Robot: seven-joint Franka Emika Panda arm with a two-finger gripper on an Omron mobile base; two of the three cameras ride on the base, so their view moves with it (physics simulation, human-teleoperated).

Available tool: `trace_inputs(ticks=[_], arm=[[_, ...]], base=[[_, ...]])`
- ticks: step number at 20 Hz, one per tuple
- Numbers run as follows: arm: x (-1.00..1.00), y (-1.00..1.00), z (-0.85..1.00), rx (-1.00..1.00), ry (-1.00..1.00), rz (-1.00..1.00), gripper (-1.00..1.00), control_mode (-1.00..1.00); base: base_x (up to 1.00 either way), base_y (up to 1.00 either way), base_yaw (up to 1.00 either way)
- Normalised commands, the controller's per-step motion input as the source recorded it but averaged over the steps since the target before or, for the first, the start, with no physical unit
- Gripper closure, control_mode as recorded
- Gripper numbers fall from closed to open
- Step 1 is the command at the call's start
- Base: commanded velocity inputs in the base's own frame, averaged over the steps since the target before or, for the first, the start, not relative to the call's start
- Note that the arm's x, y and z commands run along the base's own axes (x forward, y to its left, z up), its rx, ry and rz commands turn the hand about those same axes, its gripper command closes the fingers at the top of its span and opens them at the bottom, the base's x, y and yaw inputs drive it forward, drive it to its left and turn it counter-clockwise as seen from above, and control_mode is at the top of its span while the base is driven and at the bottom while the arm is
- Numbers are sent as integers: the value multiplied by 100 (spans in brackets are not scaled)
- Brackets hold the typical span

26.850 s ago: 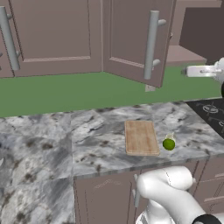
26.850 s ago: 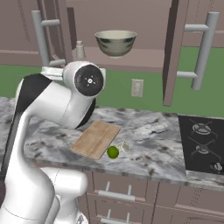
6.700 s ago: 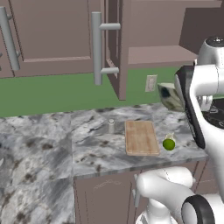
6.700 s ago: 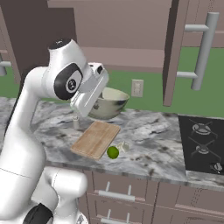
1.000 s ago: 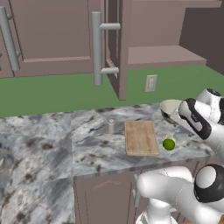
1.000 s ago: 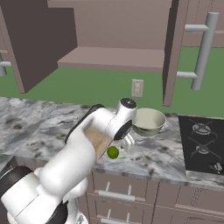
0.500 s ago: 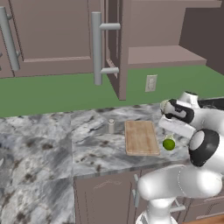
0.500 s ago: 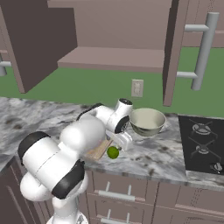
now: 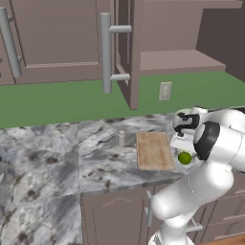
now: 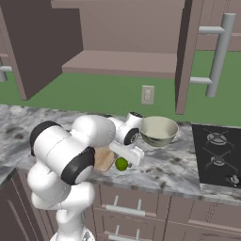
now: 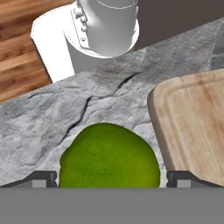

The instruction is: Open the cabinet. Place the bowl and condiment on the counter. Then place the lime and garlic on the cutting board.

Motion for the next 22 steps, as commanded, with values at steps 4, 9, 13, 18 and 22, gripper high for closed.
trace_inputs(ticks=[4, 9, 13, 18, 22], arm=[[0, 6, -12, 0, 1, 12, -100, -100], [-6, 9, -13, 0, 2, 11, -100, -100], [-13, 12, -9, 0, 1, 9, 100, -100], [-5, 6, 7, 0, 0, 5, 100, -100], [6, 2, 87, -4, -10, 9, 100, -100]], base=[[0, 0, 0], [0, 0, 0], [0, 0, 0], [0, 0, 0], [0, 0, 0]])
